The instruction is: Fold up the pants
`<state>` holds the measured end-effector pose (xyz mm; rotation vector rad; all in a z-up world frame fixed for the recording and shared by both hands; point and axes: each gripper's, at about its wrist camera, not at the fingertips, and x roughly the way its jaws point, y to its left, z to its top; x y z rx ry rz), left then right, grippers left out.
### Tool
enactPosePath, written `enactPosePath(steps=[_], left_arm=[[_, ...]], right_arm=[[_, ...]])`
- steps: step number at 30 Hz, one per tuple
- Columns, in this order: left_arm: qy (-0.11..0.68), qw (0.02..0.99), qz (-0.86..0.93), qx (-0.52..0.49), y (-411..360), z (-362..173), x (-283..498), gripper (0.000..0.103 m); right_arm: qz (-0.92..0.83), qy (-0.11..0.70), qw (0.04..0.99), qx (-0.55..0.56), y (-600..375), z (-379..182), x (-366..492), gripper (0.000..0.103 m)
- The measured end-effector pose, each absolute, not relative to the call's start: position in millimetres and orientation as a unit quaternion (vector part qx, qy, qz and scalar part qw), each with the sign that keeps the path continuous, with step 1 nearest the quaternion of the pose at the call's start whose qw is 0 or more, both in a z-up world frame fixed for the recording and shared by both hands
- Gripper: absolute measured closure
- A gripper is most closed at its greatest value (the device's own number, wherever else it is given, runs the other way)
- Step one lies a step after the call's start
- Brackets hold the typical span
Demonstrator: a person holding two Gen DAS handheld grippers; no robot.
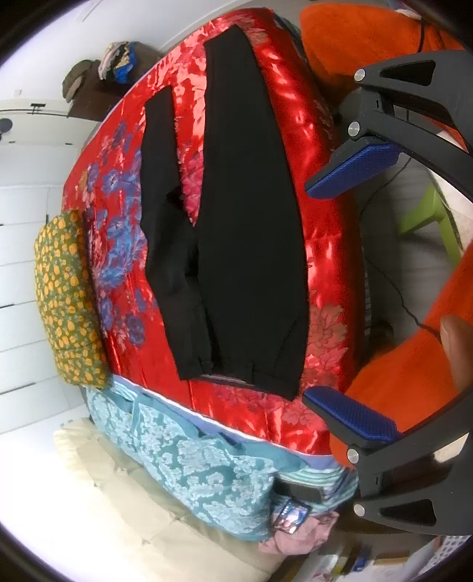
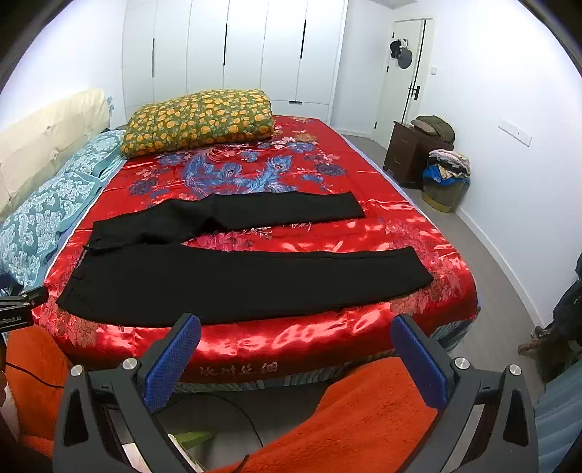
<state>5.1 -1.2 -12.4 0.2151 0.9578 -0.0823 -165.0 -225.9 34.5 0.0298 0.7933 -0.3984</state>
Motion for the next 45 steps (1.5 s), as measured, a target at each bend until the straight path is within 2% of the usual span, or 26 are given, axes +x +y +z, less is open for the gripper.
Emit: enactPosePath(steps=[11, 19, 45], left_arm=[[0.447, 0.887, -0.03, 0.114, -1.2, -8.8, 3.0, 0.0], [0.457, 0.882, -0.041, 0.106, -4.1, -12.7, 3.7, 0.0], [0.471, 0.875, -0.041, 0.102, -3.1, -15.8, 8.0, 0.001]], right_arm=[[-0.187, 0.397, 0.898, -0.009, -222.1, 33.0, -161.7, 0.0], [-0.225, 0.396, 0.89, 0.01, -235.8, 38.8, -160.1, 0.0], [-0.299, 0.417, 0.858, -0.034, -243.0, 38.2, -149.3, 0.0]])
